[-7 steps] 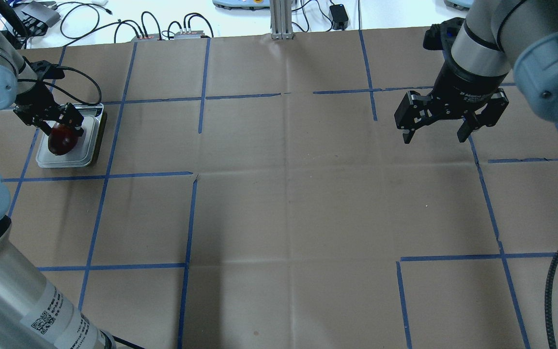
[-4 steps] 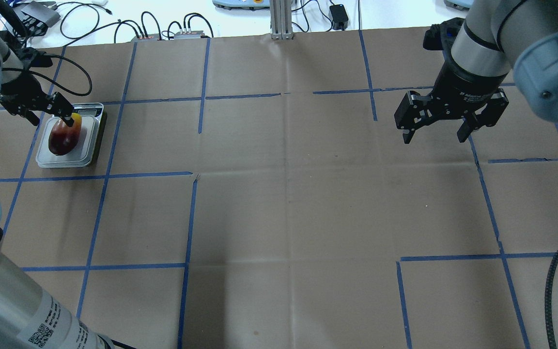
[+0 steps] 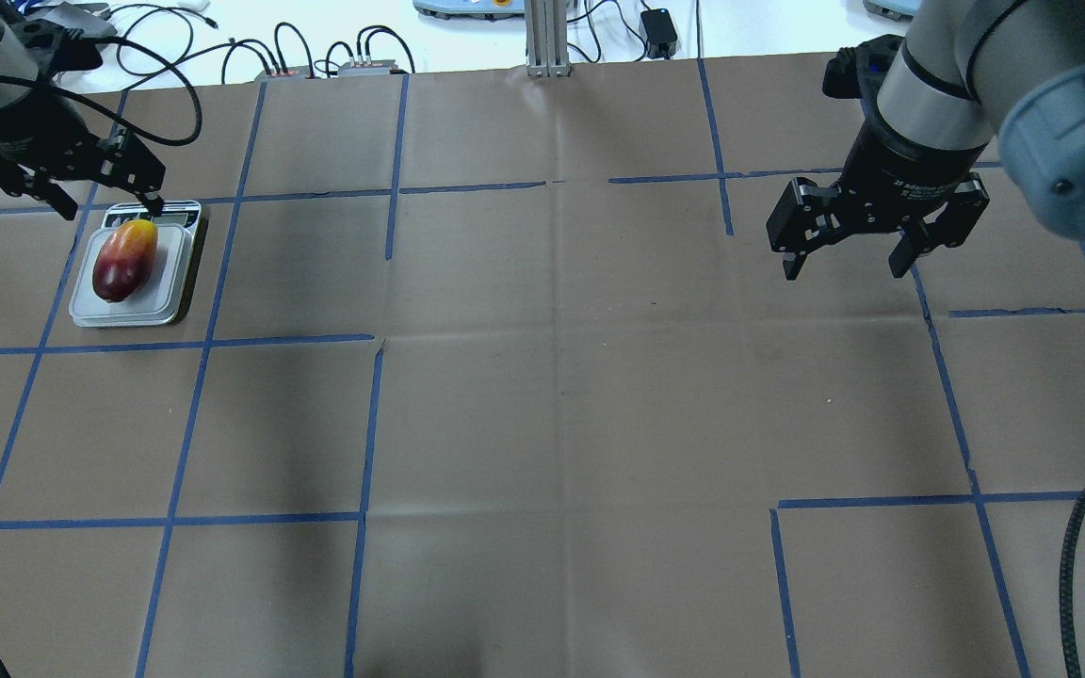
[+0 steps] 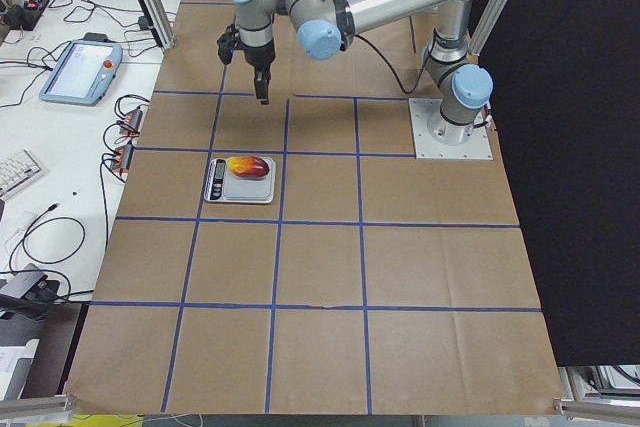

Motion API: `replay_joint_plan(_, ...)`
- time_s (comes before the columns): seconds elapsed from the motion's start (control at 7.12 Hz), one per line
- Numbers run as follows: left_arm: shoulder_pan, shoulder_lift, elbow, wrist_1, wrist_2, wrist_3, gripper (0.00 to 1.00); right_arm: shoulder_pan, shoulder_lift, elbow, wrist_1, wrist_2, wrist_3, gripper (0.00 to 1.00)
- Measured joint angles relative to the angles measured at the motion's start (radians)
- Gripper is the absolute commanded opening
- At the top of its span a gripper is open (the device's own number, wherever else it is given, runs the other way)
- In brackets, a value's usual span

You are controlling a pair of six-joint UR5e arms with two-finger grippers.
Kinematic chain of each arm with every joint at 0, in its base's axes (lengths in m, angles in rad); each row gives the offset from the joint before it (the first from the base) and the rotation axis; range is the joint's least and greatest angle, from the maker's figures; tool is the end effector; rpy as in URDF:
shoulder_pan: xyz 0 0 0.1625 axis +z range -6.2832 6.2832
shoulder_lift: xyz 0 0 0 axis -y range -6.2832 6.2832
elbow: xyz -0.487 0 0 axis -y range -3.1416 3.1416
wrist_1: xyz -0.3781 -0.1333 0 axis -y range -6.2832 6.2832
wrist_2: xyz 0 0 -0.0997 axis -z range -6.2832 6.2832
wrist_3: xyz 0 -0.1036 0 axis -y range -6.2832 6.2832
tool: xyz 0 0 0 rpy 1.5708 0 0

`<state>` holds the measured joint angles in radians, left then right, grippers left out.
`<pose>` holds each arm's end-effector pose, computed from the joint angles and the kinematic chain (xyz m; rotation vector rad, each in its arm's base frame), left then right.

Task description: Weigh mango

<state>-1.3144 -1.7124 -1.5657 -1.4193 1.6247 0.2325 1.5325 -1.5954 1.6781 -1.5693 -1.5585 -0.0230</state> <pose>0.0146 -0.5591 0.4912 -0.0375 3.0854 -0.0023 0.1170 -0.4603 0.5065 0.0247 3.1239 0.1309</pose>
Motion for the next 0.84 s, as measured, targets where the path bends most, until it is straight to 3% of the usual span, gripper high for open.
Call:
replay_joint_plan(0.42, -0.143, 0.192, -0.151, -0.033, -0.106, -0.161, 1.00, 0.000, 0.000, 0.000, 0.000, 0.000, 0.000, 1.00)
replay_joint_plan(0.84, -0.175, 0.229, -0.174, -0.082, -0.146, -0.184, 1.00, 0.000, 0.000, 0.000, 0.000, 0.000, 0.000, 1.00)
